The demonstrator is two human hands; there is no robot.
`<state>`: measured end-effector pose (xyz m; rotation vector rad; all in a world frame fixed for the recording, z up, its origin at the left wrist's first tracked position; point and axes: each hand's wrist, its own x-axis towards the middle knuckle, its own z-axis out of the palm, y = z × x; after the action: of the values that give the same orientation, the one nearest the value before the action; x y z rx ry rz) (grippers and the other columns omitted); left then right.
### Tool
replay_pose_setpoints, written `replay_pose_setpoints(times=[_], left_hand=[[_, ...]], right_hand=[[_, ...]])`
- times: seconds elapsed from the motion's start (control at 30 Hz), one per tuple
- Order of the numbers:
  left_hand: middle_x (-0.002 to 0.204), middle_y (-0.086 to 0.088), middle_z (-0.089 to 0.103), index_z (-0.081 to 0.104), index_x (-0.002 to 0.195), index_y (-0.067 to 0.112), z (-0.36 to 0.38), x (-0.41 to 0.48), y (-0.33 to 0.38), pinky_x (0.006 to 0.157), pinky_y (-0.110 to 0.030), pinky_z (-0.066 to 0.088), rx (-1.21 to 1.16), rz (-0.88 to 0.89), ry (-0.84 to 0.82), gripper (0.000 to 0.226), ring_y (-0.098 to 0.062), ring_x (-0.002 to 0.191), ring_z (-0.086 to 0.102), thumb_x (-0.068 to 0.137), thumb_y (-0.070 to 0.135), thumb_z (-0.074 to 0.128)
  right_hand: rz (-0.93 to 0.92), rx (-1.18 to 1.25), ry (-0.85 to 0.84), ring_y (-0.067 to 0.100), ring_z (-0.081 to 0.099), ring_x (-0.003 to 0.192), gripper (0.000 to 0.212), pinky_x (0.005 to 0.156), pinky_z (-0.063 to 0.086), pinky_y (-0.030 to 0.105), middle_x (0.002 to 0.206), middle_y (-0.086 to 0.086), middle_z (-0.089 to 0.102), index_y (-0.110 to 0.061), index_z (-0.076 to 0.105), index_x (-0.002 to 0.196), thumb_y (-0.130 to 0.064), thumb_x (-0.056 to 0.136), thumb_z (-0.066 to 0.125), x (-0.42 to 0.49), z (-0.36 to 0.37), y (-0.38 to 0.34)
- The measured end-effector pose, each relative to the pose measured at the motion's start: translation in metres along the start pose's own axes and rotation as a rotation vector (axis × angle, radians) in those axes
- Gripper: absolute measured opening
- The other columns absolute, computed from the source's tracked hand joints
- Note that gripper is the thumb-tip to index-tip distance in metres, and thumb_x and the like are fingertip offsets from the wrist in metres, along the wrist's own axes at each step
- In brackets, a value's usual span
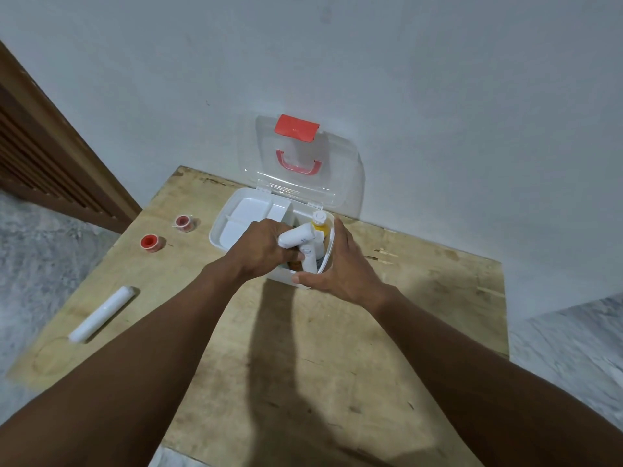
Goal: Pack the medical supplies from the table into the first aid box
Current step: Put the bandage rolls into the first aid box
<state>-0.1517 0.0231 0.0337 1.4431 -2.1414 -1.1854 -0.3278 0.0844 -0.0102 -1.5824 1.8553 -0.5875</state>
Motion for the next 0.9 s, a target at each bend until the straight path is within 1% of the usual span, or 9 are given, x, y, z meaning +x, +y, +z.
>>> replay_pose_setpoints(times=[0.13,0.23,0.4,0.5,0.57,0.67,0.77,0.8,0.9], left_hand=[[0.076,0.003,0.075,0.076,0.077,0.018,-0.001,0.000,0.001,0.067,-0.023,0.048,0.021,-0.018,-0.077,0.004,-0.012,0.072,0.068,0.079,0.020,0.079],[0.081,0.005,0.075,0.076,0.081,0.020,-0.005,0.001,0.005,0.071,-0.022,0.047,0.005,-0.033,-0.130,0.001,-0.010,0.079,0.069,0.082,0.021,0.075],[0.080,0.001,0.073,0.072,0.081,0.015,-0.003,-0.002,0.010,0.070,-0.030,0.047,-0.002,-0.060,-0.154,0.022,-0.016,0.077,0.065,0.075,0.037,0.070],[0.084,0.004,0.071,0.067,0.079,0.021,-0.003,-0.005,0.012,0.082,-0.038,0.048,-0.114,-0.062,-0.136,0.035,-0.020,0.085,0.065,0.079,0.053,0.054],[0.090,0.008,0.069,0.064,0.081,0.027,-0.004,-0.006,0.013,0.086,-0.040,0.046,-0.194,-0.087,-0.099,0.040,-0.018,0.090,0.062,0.083,0.061,0.045],[0.094,0.008,0.066,0.062,0.089,0.030,-0.004,-0.009,0.013,0.077,-0.035,0.044,-0.179,-0.084,-0.030,0.024,-0.017,0.091,0.060,0.089,0.048,0.046],[0.088,0.009,0.065,0.064,0.093,0.028,-0.004,-0.010,0.011,0.070,-0.026,0.041,-0.153,-0.023,0.084,0.009,-0.013,0.083,0.059,0.096,0.028,0.056],[0.090,0.008,0.067,0.066,0.097,0.026,-0.005,-0.010,0.009,0.072,-0.025,0.042,-0.162,-0.004,0.116,0.008,-0.013,0.084,0.060,0.096,0.027,0.058],[0.101,0.006,0.072,0.070,0.110,0.020,-0.010,-0.010,0.007,0.079,-0.024,0.046,-0.168,0.015,0.186,0.019,-0.014,0.092,0.064,0.092,0.025,0.065]], right_hand=[[0.008,0.013,0.000,0.017,0.039,0.140,0.138,0.107,0.045,0.047,0.154,-0.008,0.033,-0.027,0.010,0.155,-0.082,0.046,0.074,0.000,0.000,0.000],[-0.002,0.006,-0.007,0.017,0.036,0.142,0.139,0.108,0.044,0.048,0.156,-0.008,0.029,-0.027,0.009,0.156,-0.081,0.047,0.074,0.001,0.000,0.001],[0.002,0.006,-0.019,0.016,0.032,0.145,0.138,0.110,0.042,0.048,0.158,-0.009,0.026,-0.027,0.008,0.156,-0.079,0.047,0.075,0.001,0.000,0.001],[-0.002,-0.013,-0.024,0.016,0.027,0.148,0.140,0.114,0.038,0.048,0.161,-0.008,0.022,-0.026,0.006,0.157,-0.081,0.048,0.074,0.002,0.000,0.001],[-0.003,-0.017,-0.023,0.016,0.027,0.148,0.142,0.114,0.038,0.048,0.161,-0.008,0.022,-0.026,0.006,0.157,-0.086,0.047,0.071,0.002,0.001,0.002],[-0.005,-0.015,-0.018,0.016,0.028,0.148,0.141,0.114,0.038,0.048,0.161,-0.008,0.022,-0.025,0.006,0.157,-0.085,0.047,0.072,0.001,0.000,0.001],[0.003,-0.021,-0.021,0.016,0.028,0.148,0.140,0.114,0.039,0.049,0.162,-0.009,0.021,-0.027,0.006,0.157,-0.084,0.047,0.073,0.001,0.001,0.001],[0.001,-0.024,-0.018,0.016,0.029,0.147,0.142,0.113,0.040,0.049,0.161,-0.009,0.022,-0.027,0.006,0.157,-0.087,0.046,0.071,0.002,0.001,0.001],[-0.004,-0.021,-0.014,0.016,0.033,0.145,0.142,0.112,0.041,0.049,0.159,-0.011,0.027,-0.028,0.008,0.156,-0.091,0.044,0.068,0.003,0.002,0.001]])
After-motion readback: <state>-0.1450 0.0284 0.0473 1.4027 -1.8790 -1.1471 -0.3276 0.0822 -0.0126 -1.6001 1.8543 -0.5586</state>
